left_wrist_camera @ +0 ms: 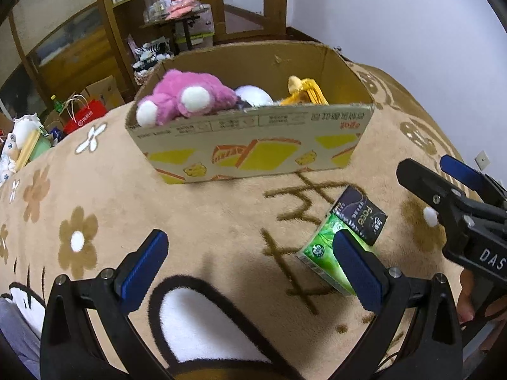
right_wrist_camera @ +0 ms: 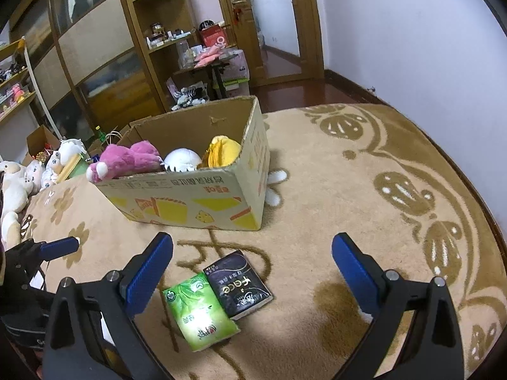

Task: Organize soft objects
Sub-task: 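Withdraw both open tools from the box toward the green tissue pack and black packet, then grasp the green tissue pack with the left tool while the right tool grasps the black packet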

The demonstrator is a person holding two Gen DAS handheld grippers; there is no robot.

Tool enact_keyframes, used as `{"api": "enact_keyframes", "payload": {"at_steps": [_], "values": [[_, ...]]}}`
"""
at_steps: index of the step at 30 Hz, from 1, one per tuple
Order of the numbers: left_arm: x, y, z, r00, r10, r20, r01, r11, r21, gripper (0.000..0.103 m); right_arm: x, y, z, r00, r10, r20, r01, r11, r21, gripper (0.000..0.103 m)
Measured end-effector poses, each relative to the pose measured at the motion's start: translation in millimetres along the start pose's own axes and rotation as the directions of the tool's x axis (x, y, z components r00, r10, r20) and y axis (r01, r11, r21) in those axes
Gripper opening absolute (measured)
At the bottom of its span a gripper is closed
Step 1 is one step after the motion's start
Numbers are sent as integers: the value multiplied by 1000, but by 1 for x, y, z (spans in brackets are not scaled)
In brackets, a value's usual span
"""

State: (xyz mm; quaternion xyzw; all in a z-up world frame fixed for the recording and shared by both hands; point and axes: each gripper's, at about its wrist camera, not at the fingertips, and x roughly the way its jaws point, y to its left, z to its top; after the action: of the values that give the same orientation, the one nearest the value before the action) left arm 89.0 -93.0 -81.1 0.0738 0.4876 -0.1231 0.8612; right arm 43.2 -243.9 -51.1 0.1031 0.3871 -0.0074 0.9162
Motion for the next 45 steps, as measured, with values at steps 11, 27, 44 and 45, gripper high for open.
{"api": "enact_keyframes", "payload": {"at_steps": [11, 27, 44, 45], "values": [[24, -23, -7, 997, -43, -67, 47, 997, 60, 102, 24, -16, -8, 997, 11, -75, -7, 998, 55, 103], [39, -60, -14, 985, -154, -74, 166, 965, 202, 102, 60, -36, -27, 975, 57, -217, -25, 988, 150, 103], [69, -65, -20, 972, -192, -137, 216, 958, 190, 102, 81, -18, -32, 946, 122, -300, -106, 992, 68, 77], [69, -65, -20, 972, -190, -136, 214, 958, 190, 102, 82, -15, -32, 945, 122, -304, -111, 992, 53, 73]]}}
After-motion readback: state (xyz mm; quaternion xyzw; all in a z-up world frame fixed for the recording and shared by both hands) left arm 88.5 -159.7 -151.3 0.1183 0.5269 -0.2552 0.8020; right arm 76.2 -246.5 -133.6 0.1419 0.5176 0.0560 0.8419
